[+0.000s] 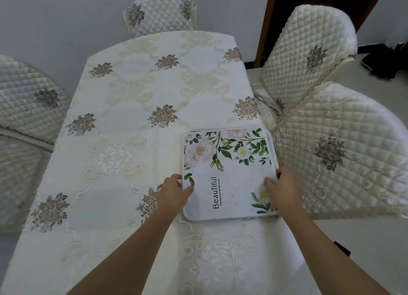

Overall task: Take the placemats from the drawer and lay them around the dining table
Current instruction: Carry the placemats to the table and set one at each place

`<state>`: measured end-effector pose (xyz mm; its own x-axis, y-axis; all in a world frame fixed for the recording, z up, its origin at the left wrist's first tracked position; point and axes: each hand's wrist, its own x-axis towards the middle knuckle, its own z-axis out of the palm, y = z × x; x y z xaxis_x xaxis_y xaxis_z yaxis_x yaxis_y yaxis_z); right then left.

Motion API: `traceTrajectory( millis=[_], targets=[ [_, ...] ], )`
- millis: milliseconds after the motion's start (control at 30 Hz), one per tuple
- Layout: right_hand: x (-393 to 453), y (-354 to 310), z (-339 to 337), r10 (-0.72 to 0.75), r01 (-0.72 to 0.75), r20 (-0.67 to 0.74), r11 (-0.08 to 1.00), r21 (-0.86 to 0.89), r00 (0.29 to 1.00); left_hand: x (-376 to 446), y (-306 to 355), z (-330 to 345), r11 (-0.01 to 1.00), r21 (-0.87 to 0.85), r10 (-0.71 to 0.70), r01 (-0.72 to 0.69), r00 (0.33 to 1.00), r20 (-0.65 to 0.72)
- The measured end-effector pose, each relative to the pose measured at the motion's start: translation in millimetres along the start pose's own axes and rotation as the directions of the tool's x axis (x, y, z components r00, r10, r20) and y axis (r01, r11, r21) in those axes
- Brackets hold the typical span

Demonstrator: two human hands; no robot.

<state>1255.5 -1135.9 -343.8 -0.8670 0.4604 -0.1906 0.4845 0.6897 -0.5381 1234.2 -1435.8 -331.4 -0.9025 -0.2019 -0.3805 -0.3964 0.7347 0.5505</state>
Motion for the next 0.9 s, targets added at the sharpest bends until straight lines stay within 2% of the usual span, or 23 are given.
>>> traceTrajectory(
  millis=[100,200,333,433,600,767,833,900],
  targets=[
    [-5.3,-5.7,0.4,-0.009,0.009,0.006,0.997,0.081,1.000,-4.8,0.1,0.9,1.000,-0.026,-0.005,0.004,1.000,-0.016],
    [-8.3,-10.5,0.0,0.022,-0.029,0.048,0.988,0.152,0.999,-6.3,-5.3,-0.7,0.991,-0.103,-0.079,0.080,0.997,0.020],
    [-7.0,-16.1,6.6,0.134,-0.170,0.126,0.921,0.351,0.983,-6.5,-17.3,-4.0,0.960,-0.201,-0.173,0.196,0.977,0.126],
    [-15.1,-25.6,18.1,0.157,-0.212,0.162,0.884,0.416,0.974,-10.4,-27.9,-10.1,0.899,-0.364,-0.219,0.243,0.970,0.107],
    [-34.5,-57.6,36.9,0.132,-0.218,0.202,0.841,0.496,0.970,-22.0,-43.7,-32.6,0.660,-0.680,-0.356,0.318,0.930,0.089],
    [-60.8,-98.4,45.3,0.070,-0.189,0.214,0.769,0.611,0.974,-38.3,-66.1,-63.4,0.220,-0.924,-0.395,0.312,0.895,0.208],
    [-76.6,-116.3,52.0,0.070,-0.206,0.229,0.735,0.646,0.971,-45.8,-74.8,-71.8,0.132,-0.944,-0.404,0.302,0.886,0.227],
    [-97.8,-134.6,64.0,0.052,-0.232,0.283,0.723,0.651,0.958,-54.7,-79.9,-74.6,0.107,-0.944,-0.403,0.313,0.881,0.247]
  ],
)
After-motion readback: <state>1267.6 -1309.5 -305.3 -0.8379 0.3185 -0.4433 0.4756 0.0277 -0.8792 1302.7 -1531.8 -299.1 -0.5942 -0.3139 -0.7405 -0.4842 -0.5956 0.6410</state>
